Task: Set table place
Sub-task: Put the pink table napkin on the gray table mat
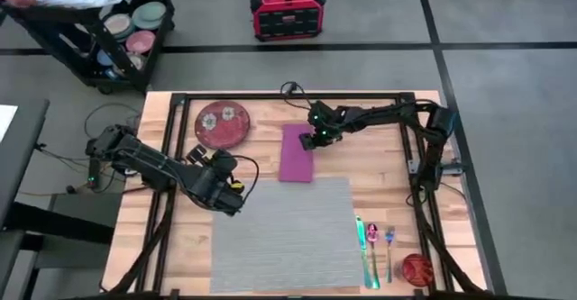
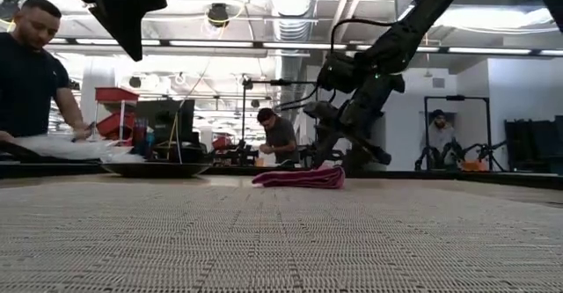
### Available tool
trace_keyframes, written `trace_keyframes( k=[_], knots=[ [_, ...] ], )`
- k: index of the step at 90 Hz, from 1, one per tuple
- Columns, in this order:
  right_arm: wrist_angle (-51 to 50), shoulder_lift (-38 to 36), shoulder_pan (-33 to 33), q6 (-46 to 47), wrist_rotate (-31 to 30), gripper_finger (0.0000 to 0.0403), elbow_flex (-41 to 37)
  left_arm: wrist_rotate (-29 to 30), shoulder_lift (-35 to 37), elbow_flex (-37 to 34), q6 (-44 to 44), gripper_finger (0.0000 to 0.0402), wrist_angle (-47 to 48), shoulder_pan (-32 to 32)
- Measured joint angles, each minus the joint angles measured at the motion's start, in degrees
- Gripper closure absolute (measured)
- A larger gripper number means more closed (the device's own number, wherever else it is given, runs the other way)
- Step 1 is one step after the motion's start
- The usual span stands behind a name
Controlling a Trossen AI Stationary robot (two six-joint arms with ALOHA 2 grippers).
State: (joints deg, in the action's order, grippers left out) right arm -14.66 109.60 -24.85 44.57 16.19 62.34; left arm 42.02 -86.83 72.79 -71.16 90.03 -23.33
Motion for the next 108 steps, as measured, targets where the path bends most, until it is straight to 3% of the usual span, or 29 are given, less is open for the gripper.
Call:
trace_keyframes(
  k=[10,24,29,49,72,83,96,108],
  knots=[
    [-3.4,0.3,0.2,0.0,-1.2,0.0237,1.4,0.0,0.0,0.0,0.0,0.0401,0.0,0.0],
    [-4.9,-1.0,-0.4,-1.4,-1.7,0.0367,1.5,0.0,0.0,0.0,0.0,0.0401,0.0,0.0],
    [-4.8,-1.5,-0.4,-2.1,-1.7,0.0390,1.5,0.0,0.0,0.0,0.0,0.0401,0.0,0.0],
    [-6.4,-2.1,0.0,-2.5,-1.1,0.0400,1.5,0.0,0.0,0.0,0.1,0.0402,0.0,0.0],
    [-11.1,-11.9,2.4,-4.1,-0.1,0.0402,1.5,0.1,0.0,0.0,1.9,0.0401,0.0,0.7],
    [-17.5,-17.4,2.1,-5.8,-3.4,0.0402,1.6,0.5,0.0,0.0,1.9,0.0401,0.0,1.6],
    [-33.9,-19.7,0.4,-10.8,-8.5,0.0402,1.6,1.6,0.1,0.0,1.9,0.0401,0.0,2.5],
    [-43.9,-22.4,0.4,-13.2,-19.1,0.0402,1.5,2.3,0.1,0.0,2.1,0.0401,0.0,2.5]
  ],
)
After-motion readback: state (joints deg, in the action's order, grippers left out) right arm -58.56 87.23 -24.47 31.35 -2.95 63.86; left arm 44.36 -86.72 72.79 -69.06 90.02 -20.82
